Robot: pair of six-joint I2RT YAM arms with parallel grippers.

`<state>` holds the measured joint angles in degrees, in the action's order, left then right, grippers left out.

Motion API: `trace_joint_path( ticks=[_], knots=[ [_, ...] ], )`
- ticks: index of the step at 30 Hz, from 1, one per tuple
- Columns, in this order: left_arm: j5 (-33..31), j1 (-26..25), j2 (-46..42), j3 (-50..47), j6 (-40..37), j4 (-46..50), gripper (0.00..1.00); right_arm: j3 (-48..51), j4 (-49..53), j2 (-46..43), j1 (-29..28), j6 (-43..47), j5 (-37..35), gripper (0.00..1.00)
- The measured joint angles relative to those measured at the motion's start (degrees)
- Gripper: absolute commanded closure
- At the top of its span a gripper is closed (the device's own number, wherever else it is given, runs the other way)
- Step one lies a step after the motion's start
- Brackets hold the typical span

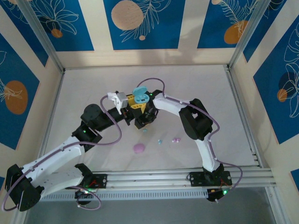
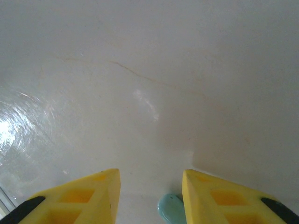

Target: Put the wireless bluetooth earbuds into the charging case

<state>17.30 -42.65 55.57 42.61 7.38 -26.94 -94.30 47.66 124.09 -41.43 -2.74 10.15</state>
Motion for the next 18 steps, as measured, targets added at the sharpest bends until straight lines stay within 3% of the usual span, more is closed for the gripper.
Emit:
trace_joint_path(
  ticks=[18],
  knots=[
    [0.00,0.00,0.13,0.00,0.02,-0.02,0.74,3.58,-0.07,-1.09,-0.26,-0.02,-1.86,0.61]
  ],
)
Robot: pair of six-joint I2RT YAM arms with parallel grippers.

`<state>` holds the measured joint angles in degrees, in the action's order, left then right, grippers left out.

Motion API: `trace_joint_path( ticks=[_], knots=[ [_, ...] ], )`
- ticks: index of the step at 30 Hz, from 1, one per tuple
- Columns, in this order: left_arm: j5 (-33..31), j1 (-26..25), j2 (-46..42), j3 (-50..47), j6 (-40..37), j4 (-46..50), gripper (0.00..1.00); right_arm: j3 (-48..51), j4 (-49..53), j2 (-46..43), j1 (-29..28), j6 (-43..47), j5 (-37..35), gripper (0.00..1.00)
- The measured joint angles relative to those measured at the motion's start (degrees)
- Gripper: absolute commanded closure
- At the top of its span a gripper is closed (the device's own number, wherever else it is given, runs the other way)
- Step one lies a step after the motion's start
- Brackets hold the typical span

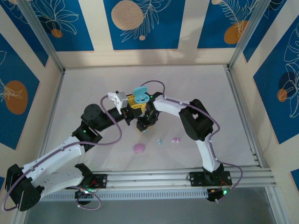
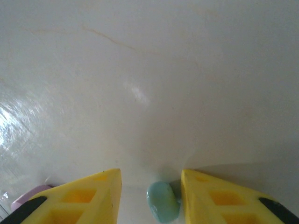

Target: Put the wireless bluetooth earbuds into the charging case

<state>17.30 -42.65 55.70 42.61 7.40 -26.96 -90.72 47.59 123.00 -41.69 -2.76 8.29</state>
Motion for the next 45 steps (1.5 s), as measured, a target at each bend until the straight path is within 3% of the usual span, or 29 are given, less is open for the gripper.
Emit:
trace_joint_path(
  ticks=[15,31,45],
  knots=[
    [0.00,0.00,0.50,0.00,0.20,-0.11,0.74,2.56,1.09,-1.81,-0.20,-2.43,-0.87,0.60],
    [0.02,0.00,0.68,0.00,0.20,-0.42,0.74,-2.56,5.09,0.39,-1.84,-10.27,-6.25,0.62],
    [0.02,0.00,0.68,0.00,0.20,-0.44,0.74,-5.68,8.11,2.60,-3.48,-12.63,-10.08,0.72]
  ],
)
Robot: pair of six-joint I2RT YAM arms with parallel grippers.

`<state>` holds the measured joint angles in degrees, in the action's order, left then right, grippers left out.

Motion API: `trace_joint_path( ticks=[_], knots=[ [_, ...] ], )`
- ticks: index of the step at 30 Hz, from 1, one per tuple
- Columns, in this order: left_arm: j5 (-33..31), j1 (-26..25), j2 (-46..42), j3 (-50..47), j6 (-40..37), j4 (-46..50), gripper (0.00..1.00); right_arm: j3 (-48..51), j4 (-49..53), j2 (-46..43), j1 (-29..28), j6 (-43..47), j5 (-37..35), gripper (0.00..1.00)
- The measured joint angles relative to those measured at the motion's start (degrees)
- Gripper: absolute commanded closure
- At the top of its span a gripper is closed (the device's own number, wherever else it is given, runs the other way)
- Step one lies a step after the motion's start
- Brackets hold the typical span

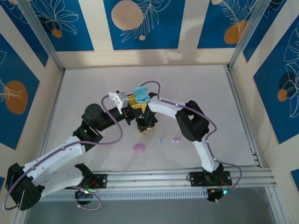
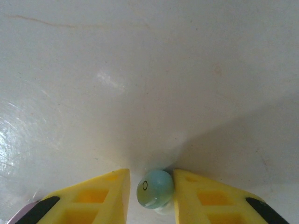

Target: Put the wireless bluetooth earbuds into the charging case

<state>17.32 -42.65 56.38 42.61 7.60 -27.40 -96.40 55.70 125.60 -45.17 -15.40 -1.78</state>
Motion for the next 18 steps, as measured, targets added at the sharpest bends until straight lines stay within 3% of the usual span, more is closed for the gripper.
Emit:
trace_joint_path(
  ticks=[11,18],
  knots=[
    [-0.02,0.00,0.00,0.00,0.00,0.00,0.74,-0.15,0.28,0.11,0.35,-0.81,-0.07,0.78],
    [-0.07,0.00,-0.02,0.00,0.00,0.00,0.74,7.96,-4.61,-7.67,4.96,-2.14,9.27,0.79]
  ],
)
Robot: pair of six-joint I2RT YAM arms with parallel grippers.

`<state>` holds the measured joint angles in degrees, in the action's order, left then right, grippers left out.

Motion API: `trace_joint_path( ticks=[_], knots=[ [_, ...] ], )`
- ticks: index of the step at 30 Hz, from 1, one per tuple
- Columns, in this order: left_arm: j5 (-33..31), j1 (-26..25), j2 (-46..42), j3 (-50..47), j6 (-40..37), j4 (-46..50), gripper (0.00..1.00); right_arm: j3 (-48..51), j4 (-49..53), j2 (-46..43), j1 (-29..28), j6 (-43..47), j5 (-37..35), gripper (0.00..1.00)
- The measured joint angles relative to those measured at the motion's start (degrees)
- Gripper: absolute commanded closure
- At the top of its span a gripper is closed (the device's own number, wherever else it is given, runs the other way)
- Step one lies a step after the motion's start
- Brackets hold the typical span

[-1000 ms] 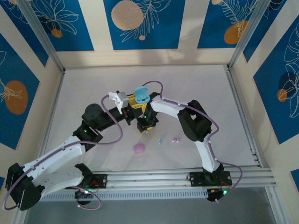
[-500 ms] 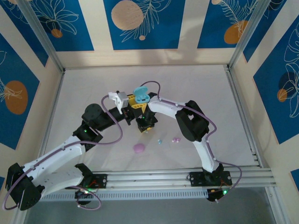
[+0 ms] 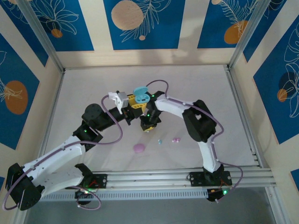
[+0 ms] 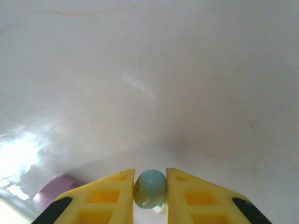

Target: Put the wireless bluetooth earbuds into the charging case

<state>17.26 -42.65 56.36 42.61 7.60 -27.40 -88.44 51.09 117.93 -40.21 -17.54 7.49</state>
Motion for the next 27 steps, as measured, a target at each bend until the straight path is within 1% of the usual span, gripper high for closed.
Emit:
trace_joint_path(
  ticks=[3,7,10,13,18,21,25,27],
  knots=[
    [-0.17,0.00,0.00,-0.02,-0.02,0.00,0.74,5.05,-3.15,-8.70,4.94,-1.22,8.13,0.79],
    [-0.85,0.00,0.00,-0.02,-0.02,-0.02,0.74,11.08,-8.79,-20.92,14.43,-2.95,22.58,0.79],
    [-1.03,0.00,0.02,-0.02,-0.02,-0.24,0.74,13.86,-11.47,-27.06,20.44,-3.34,32.35,0.79],
    [-1.05,0.00,0.22,-0.02,-0.02,-0.85,0.74,14.67,-12.68,-30.47,24.35,-4.04,42.58,0.79],
    [-1.05,0.00,1.53,-0.02,0.00,-2.14,0.74,14.67,-14.27,-32.17,29.03,-6.01,56.59,0.79],
    [-1.03,0.00,2.34,-0.02,0.00,-2.23,0.74,14.62,-14.45,-32.83,30.01,-6.78,62.40,0.79],
    [-0.72,0.00,3.37,-0.02,-0.07,-2.19,0.74,13.16,-14.01,-33.79,30.01,-7.34,67.10,0.79],
    [-0.13,0.00,4.00,-0.02,-0.24,-2.14,0.74,11.78,-13.73,-34.32,29.99,-7.63,67.65,0.79]
  ],
)
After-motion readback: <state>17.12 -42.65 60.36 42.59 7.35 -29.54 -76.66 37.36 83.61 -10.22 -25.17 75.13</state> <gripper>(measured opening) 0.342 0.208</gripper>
